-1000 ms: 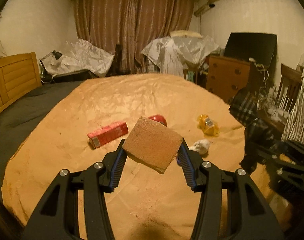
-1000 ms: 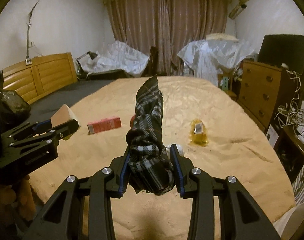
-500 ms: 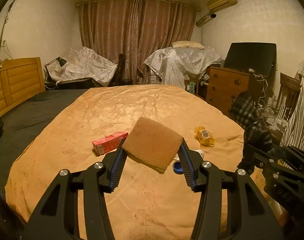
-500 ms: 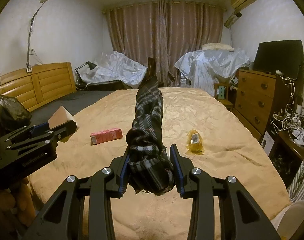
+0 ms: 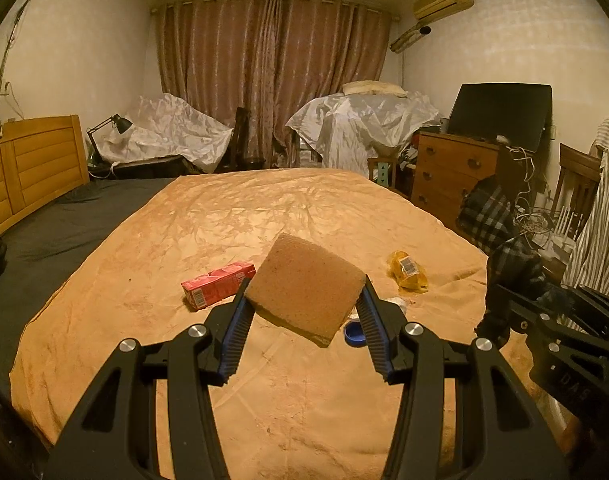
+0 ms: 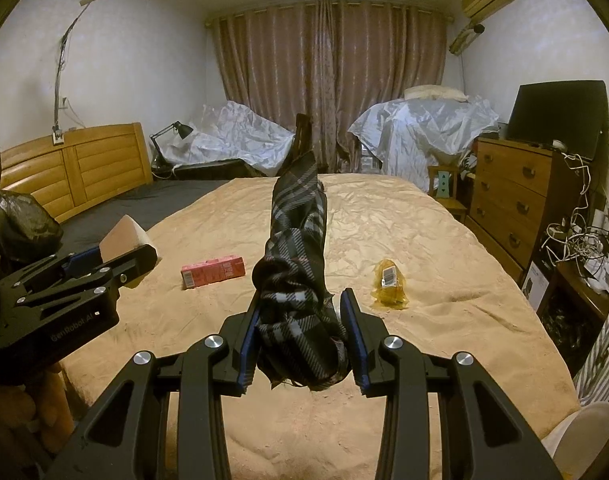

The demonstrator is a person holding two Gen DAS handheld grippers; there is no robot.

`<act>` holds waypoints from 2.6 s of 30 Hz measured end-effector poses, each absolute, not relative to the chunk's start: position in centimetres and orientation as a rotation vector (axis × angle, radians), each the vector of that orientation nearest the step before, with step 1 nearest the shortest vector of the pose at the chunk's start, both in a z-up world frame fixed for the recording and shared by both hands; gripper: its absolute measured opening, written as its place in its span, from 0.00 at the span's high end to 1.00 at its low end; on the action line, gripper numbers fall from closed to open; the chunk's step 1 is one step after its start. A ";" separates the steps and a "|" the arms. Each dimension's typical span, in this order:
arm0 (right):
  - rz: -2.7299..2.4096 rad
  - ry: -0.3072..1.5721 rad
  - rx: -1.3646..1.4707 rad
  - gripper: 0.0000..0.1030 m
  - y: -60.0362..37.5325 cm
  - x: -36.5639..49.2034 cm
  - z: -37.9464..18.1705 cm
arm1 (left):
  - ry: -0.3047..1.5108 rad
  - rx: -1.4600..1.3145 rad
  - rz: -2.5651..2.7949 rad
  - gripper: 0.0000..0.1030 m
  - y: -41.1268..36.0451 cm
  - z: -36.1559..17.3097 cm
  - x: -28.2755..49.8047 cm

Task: Collect trash
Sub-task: 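Carry the sponge and plaid cloth in both tools over the white bucket, then open both tools to drop the sponge and plaid cloth into the bucket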

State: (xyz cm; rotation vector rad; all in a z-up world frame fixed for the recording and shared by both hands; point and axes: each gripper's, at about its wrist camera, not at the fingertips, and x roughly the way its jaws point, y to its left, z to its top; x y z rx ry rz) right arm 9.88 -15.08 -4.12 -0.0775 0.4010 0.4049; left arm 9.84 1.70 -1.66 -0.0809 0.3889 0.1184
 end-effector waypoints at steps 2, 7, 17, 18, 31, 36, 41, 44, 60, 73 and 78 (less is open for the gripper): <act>0.404 0.400 -0.079 0.62 -15.0 9.9 -4.0 | 0.390 -0.080 0.115 0.52 1.7 -1.7 9.9; 0.397 0.401 -0.079 0.62 -15.5 9.8 -3.9 | 0.385 -0.069 0.088 0.52 0.5 -1.3 10.1; 0.330 0.403 -0.078 0.62 -20.4 7.2 -1.7 | 0.388 -0.038 -0.020 0.52 -4.5 -1.0 10.7; 0.318 0.403 -0.078 0.62 -21.2 6.8 -1.5 | 0.389 -0.035 -0.030 0.52 -5.0 -1.0 10.8; 0.130 0.431 -0.051 0.62 -34.4 2.4 -0.2 | 0.378 -0.003 -0.189 0.52 -13.1 0.1 10.7; 0.049 0.458 -0.029 0.62 -40.1 0.4 -0.8 | 0.389 0.005 -0.244 0.52 -16.1 0.5 11.3; -0.029 0.482 -0.007 0.62 -45.9 -2.4 -0.9 | 0.400 0.024 -0.309 0.52 -19.9 0.6 11.3; -0.058 0.506 0.005 0.62 -48.7 -3.3 -1.0 | 0.405 0.045 -0.355 0.52 -22.2 0.5 11.0; -0.082 0.784 0.086 0.62 -58.9 -1.9 -5.0 | 0.556 0.171 -0.567 0.52 -33.0 -3.2 11.0; 0.001 1.042 0.132 0.62 -61.5 2.0 -8.8 | 0.743 0.271 -0.679 0.52 -37.2 -6.8 13.0; 0.019 1.080 0.139 0.62 -61.6 2.6 -9.7 | 0.774 0.298 -0.687 0.52 -37.4 -7.7 13.3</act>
